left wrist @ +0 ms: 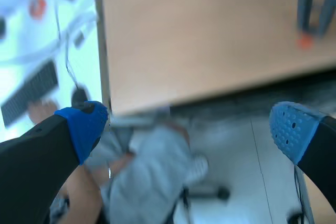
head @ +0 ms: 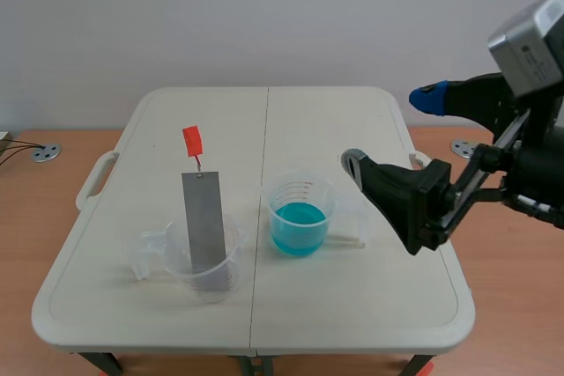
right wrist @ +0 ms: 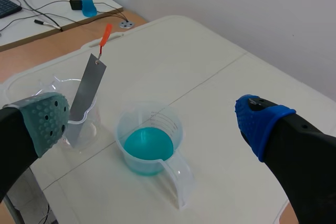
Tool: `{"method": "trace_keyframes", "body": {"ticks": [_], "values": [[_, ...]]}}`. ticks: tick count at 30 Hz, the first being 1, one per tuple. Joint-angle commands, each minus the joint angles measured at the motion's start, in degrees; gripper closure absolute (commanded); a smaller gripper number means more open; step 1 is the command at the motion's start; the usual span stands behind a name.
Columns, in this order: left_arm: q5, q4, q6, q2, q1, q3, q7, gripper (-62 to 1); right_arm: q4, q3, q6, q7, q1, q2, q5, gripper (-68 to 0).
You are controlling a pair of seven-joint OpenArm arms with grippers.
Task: Hold the metal plate by the orange handle, dip it into the blue solution, take it out and point at it, then put the plate back in the beaker on the left.
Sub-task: 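Return to the home posture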
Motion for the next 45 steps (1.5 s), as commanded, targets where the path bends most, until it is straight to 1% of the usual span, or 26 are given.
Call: {"method": "trace_keyframes", "body": {"ticks": [1, 2, 4, 7, 9, 10, 12, 18, 22, 25, 27, 33, 45], "values": [[0.31, 2.23, -0.66, 1.73, -0.15, 1.18, -2.60, -62.3, 1.66, 1.40, -0.24, 1.42, -1.29, 0.76, 0.63, -66.5], [0.35, 3.69, -2.19, 2.25, -0.17, 1.18, -3.98, -62.3, 2.16, 2.10, -0.24, 2.03, -2.54, 0.76, 0.63, -66.5], [1.09, 6.45, -6.80, 3.48, -0.22, 1.25, -6.73, -62.3, 2.80, 3.06, -0.20, 3.34, -4.37, 0.76, 0.63, -66.5], [3.65, 9.94, -12.59, 5.44, -0.26, 1.95, -10.62, -62.3, 3.17, 3.74, -0.22, 4.61, -6.05, 0.76, 0.35, -66.5], [4.46, 11.93, -15.28, 6.64, -0.46, 2.71, -12.33, -62.3, 3.17, 3.78, -0.20, 5.68, -6.78, 0.74, 0.11, -66.5], [5.46, 12.83, -16.46, 7.17, -0.74, 3.15, -12.68, -62.3, 3.17, 3.78, -0.22, 5.68, -6.99, 0.74, 0.07, -66.5], [6.95, 14.43, -18.01, 8.11, -1.57, 4.33, -12.70, -62.3, 3.17, 3.78, -0.20, 5.75, -7.48, 0.74, 0.04, -66.5], [11.08, 15.85, -18.95, 8.79, -6.01, 10.01, -11.93, -62.3, 3.17, 3.85, -0.85, 5.79, -9.51, 0.74, 0.00, -66.5], [11.43, 15.85, -18.91, 8.79, -10.19, 14.01, -10.19, -62.3, 3.17, 3.82, -1.53, 7.26, -11.08, 0.74, 0.07, -66.5], [13.35, 15.85, -18.88, 8.79, -11.76, 16.11, -10.08, -62.3, 3.17, 3.85, -2.05, 8.04, -11.67, 0.74, 0.02, -66.5], [14.38, 15.85, -18.88, 8.79, -12.33, 17.00, -9.97, -62.3, 3.17, 3.85, -3.08, 8.02, -11.74, 0.74, 0.00, -66.5], [14.97, 15.85, -18.88, 8.79, -12.46, 17.86, -9.88, -62.3, 3.17, 3.85, -4.74, 8.04, -11.74, 0.74, 0.02, -66.5], [14.97, 15.85, -18.88, 8.79, -12.44, 17.86, -9.86, -62.3, 3.17, 3.85, -4.74, 8.02, -11.72, 0.74, 0.04, -66.5]]}}
